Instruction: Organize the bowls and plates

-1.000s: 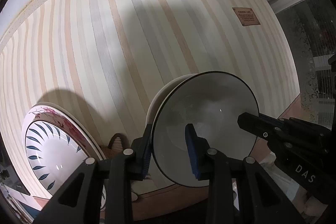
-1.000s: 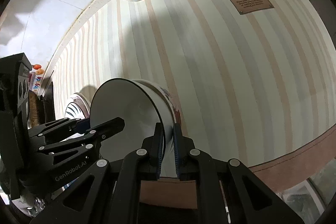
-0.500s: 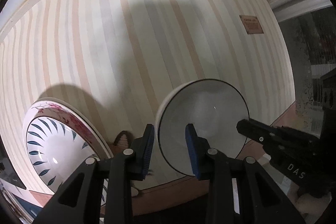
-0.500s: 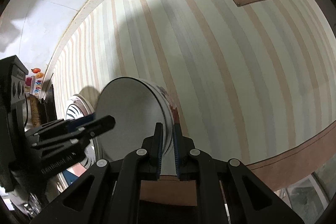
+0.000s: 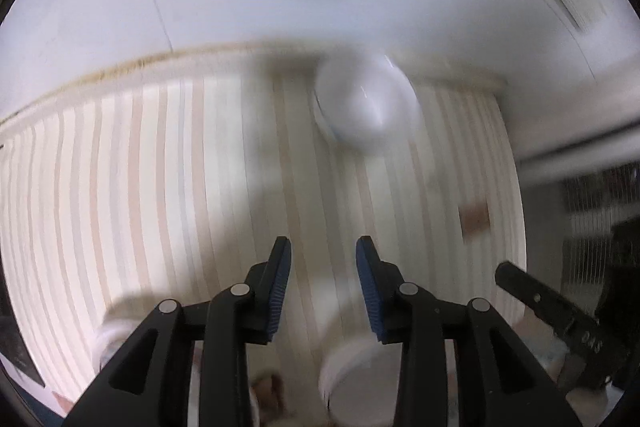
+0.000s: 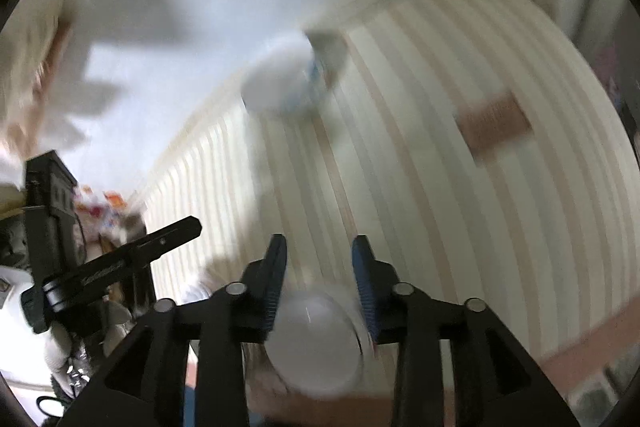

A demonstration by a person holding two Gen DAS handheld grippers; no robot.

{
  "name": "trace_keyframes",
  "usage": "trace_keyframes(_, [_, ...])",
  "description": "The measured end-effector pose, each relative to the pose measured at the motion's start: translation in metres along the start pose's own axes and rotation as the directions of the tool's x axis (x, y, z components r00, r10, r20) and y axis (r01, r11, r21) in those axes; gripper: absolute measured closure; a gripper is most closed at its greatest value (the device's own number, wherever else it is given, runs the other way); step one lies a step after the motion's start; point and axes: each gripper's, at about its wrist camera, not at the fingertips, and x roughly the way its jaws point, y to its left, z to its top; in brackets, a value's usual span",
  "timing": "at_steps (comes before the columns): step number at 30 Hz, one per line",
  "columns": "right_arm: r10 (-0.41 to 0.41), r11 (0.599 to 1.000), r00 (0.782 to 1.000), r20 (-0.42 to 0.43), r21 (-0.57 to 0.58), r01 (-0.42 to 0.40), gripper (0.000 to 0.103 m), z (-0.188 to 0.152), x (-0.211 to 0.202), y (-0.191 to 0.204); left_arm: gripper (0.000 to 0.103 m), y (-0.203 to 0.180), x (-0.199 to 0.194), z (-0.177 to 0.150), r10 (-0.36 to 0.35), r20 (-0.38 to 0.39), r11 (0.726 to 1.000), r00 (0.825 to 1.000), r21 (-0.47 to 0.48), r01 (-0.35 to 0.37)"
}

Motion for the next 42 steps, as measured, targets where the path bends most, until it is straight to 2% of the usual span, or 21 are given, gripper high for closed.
trace_keyframes(3, [0.009,1.000,1.000,0.018,-0.019,-0.009,0.065,0.039,0.020,0.011,0.072,0.005,0.025,0.035,0.014,0.005,1.000,1.000,-0.022,-0.014])
trace_keyframes(6, [-0.007,0.999,1.000,0.019,-0.048,0.008,0.065,0.081,0.053,0.020,0.072,0.010,0.055,0.063,0.020,-0.021,0.999,1.000,-0.035,-0.021])
trace_keyframes(8, [-0.014,0.999,1.000,0.002,-0.049,0.014,0.065,0.105,0.081,0.021,0.072,0.010,0.074,0.076,0.014,-0.048,0.999,0.999,-0.038,-0.016])
trace_keyframes(13, [-0.063,0.997,0.998,-0.028,-0.037,0.062,0.066,0.142,0.129,0.017,0.072,0.002,0.109,0.092,0.029,-0.091,0.999,0.995,-0.013,-0.031])
trace_keyframes(14, [-0.080,0.996,0.996,-0.036,-0.038,0.079,0.068,0.147,0.137,0.016,0.072,0.000,0.115,0.094,0.024,-0.098,1.000,0.995,-0.009,-0.025])
trace_keyframes(15, [-0.090,0.995,0.995,-0.045,-0.036,0.089,0.076,0.151,0.143,0.014,0.073,-0.001,0.120,0.096,0.024,-0.106,1.000,0.994,-0.005,-0.024])
trace_keyframes(17, [-0.105,0.994,0.992,-0.074,-0.030,0.103,0.088,0.156,0.156,0.011,0.087,-0.005,0.126,0.095,0.017,-0.108,1.000,0.994,0.000,-0.017])
trace_keyframes(18, [-0.114,0.993,0.990,-0.080,-0.028,0.112,0.088,0.158,0.160,0.010,0.087,-0.008,0.127,0.093,0.010,-0.108,1.000,0.994,0.002,-0.010])
trace_keyframes(24, [-0.165,0.984,0.984,-0.060,-0.076,0.161,0.091,0.160,0.162,0.016,0.087,-0.021,0.116,0.075,0.036,-0.082,0.998,0.996,0.045,-0.032])
trace_keyframes(31, [-0.142,0.987,0.988,-0.054,-0.077,0.138,0.091,0.145,0.141,0.022,0.087,-0.040,0.081,0.042,0.029,-0.050,0.996,0.998,0.081,-0.024])
trace_keyframes(35, [-0.129,0.987,0.991,-0.030,-0.098,0.125,0.091,0.128,0.115,0.035,0.087,-0.048,0.048,0.020,0.032,-0.012,0.992,0.999,0.121,-0.030])
trace_keyframes(42, [-0.114,0.985,0.993,0.015,-0.130,0.115,0.091,0.072,0.058,0.054,0.087,-0.055,-0.002,-0.017,0.036,0.017,0.982,0.999,0.184,-0.039])
